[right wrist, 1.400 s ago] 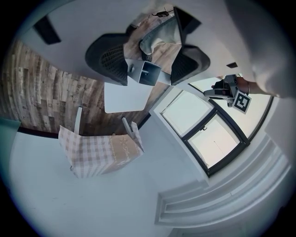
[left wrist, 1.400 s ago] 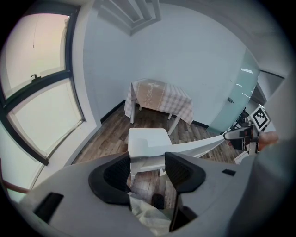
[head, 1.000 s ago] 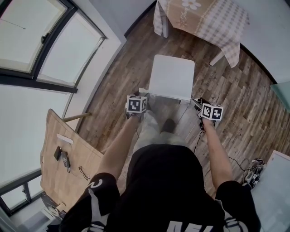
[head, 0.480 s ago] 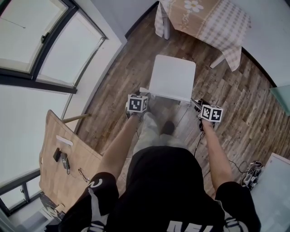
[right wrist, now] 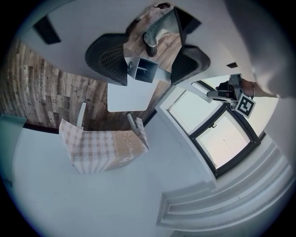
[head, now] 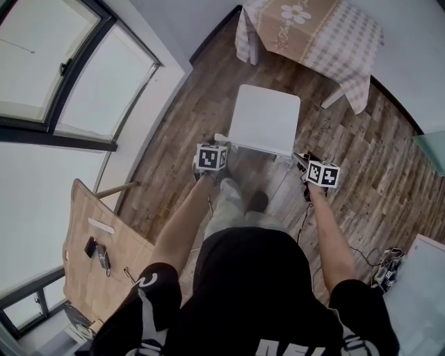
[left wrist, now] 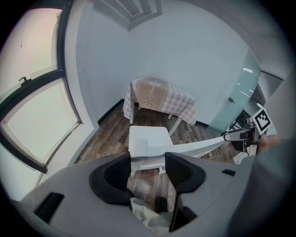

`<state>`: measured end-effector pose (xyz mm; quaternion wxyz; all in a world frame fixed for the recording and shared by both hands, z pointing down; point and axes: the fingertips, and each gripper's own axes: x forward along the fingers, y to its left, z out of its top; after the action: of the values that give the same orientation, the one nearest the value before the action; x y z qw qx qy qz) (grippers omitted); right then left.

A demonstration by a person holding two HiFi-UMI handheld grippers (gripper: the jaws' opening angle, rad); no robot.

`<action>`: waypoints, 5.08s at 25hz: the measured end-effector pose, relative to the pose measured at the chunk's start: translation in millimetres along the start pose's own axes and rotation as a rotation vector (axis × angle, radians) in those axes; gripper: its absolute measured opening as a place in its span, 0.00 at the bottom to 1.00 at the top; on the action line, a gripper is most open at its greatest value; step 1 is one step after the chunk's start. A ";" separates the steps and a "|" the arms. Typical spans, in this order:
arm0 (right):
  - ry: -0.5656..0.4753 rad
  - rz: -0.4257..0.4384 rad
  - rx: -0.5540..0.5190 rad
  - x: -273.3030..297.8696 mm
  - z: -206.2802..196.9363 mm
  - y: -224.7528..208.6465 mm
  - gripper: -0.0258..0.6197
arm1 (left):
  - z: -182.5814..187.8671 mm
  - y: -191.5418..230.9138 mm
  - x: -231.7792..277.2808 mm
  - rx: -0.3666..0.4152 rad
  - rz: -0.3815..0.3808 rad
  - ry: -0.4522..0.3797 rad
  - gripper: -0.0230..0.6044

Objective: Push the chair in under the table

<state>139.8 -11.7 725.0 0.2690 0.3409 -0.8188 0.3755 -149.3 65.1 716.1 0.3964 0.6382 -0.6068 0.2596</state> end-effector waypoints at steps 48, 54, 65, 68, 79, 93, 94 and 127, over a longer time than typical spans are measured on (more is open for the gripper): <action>-0.119 -0.258 0.040 79.2 92.2 22.1 0.55 | 149.2 79.3 80.4 0.189 -0.149 0.056 0.42; -0.131 -0.276 0.054 88.1 109.1 15.0 0.55 | 169.9 81.3 92.2 0.204 -0.153 0.057 0.41; -0.193 -0.284 0.060 99.0 155.2 -9.8 0.55 | 223.8 73.4 120.9 0.229 -0.166 0.039 0.42; -0.176 -0.287 0.063 102.7 163.8 -17.5 0.55 | 233.1 70.9 128.6 0.231 -0.171 0.054 0.42; -0.162 -0.304 0.077 116.4 191.5 -47.8 0.55 | 265.0 60.7 160.6 0.232 -0.172 0.059 0.41; -0.205 -0.294 0.068 131.1 261.1 -97.8 0.55 | 334.9 39.8 205.0 0.234 -0.168 0.033 0.41; -0.210 -0.294 0.067 131.7 266.2 -101.6 0.55 | 340.5 37.7 208.0 0.235 -0.167 0.031 0.41; -0.275 -0.199 0.075 130.9 337.6 -142.6 0.56 | 408.3 8.8 232.3 0.200 -0.163 0.013 0.41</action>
<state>104.4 -397.0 684.1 0.1774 0.4780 -0.7956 0.3271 -189.1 -401.8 681.5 0.3544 0.7201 -0.5215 0.2897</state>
